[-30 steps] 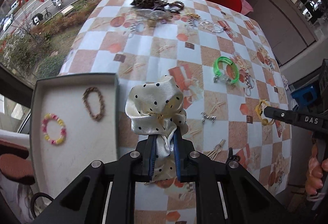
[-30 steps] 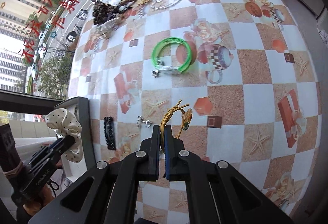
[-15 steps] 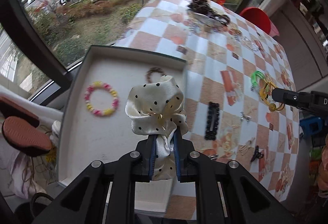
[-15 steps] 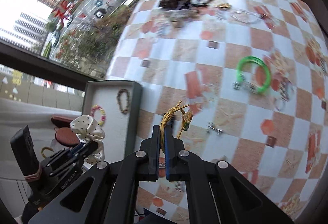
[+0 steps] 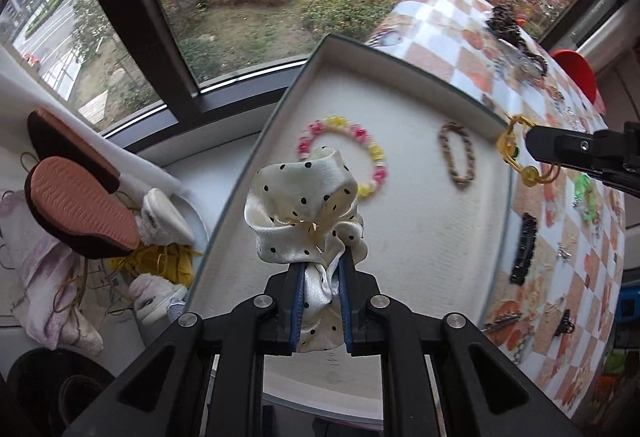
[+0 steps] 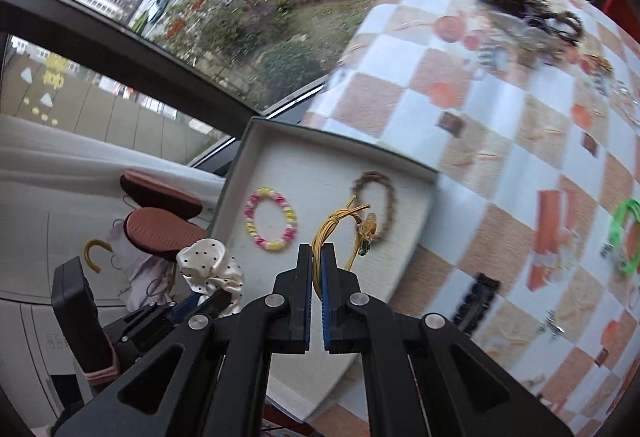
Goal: Organize jewelry
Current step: 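Carry scrunchie and hair tie into the box tray and release both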
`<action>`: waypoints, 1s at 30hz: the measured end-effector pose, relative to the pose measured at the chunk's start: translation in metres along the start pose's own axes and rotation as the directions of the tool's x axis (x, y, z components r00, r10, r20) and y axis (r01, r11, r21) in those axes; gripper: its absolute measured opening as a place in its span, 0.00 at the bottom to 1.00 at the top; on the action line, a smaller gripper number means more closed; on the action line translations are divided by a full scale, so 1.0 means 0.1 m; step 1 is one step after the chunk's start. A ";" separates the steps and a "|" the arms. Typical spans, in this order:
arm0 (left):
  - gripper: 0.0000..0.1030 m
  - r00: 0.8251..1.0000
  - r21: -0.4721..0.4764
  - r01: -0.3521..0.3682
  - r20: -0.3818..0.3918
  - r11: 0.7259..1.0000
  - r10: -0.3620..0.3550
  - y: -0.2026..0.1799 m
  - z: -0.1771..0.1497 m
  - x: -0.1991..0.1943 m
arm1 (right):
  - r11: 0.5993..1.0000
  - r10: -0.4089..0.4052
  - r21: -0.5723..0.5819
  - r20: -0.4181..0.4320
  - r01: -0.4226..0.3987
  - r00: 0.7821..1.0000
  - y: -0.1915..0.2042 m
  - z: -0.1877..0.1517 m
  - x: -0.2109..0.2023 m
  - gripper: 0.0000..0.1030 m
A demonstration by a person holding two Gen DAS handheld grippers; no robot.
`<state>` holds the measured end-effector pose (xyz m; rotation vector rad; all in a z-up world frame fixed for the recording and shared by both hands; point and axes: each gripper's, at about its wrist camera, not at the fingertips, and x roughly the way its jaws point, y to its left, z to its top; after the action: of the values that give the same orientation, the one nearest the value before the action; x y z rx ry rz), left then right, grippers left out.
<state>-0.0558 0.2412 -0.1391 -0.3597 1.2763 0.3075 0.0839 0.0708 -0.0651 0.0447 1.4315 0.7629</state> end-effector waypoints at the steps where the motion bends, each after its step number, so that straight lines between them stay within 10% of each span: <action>1: 0.19 1.000 -0.005 -0.004 -0.004 1.000 0.004 0.04 -0.01 0.04 | 1.000 0.004 -0.010 -0.010 -0.004 1.000 0.05 0.02 0.08 0.04; 15: 0.21 0.998 -0.008 -0.060 -0.031 0.998 0.060 0.14 -0.15 0.31 | 0.995 0.018 -0.092 -0.164 -0.034 0.986 0.47 0.14 1.07 0.04; 18: 0.54 0.997 -0.004 -0.076 -0.024 0.997 0.076 0.13 -0.16 0.31 | 0.996 0.008 -0.090 -0.189 -0.025 0.982 0.43 0.12 1.15 0.05; 26: 0.55 0.993 0.014 -0.106 -0.042 0.994 0.107 0.08 -0.20 0.31 | 0.997 0.016 -0.070 -0.219 -0.032 0.976 0.36 0.14 1.16 0.05; 28: 0.55 0.992 0.022 -0.115 -0.054 0.993 0.116 0.06 -0.21 0.31 | 0.997 0.018 -0.066 -0.220 -0.033 0.975 0.34 0.14 1.12 0.12; 30: 0.55 0.991 0.027 -0.120 -0.057 0.992 0.121 0.04 -0.23 0.30 | 0.997 0.022 -0.063 -0.210 -0.035 0.978 0.29 0.16 1.02 0.43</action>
<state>-0.0696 0.2359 -0.1738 -0.2736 1.3611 0.3863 0.0800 0.1500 -0.1376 -0.0682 1.6065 0.8577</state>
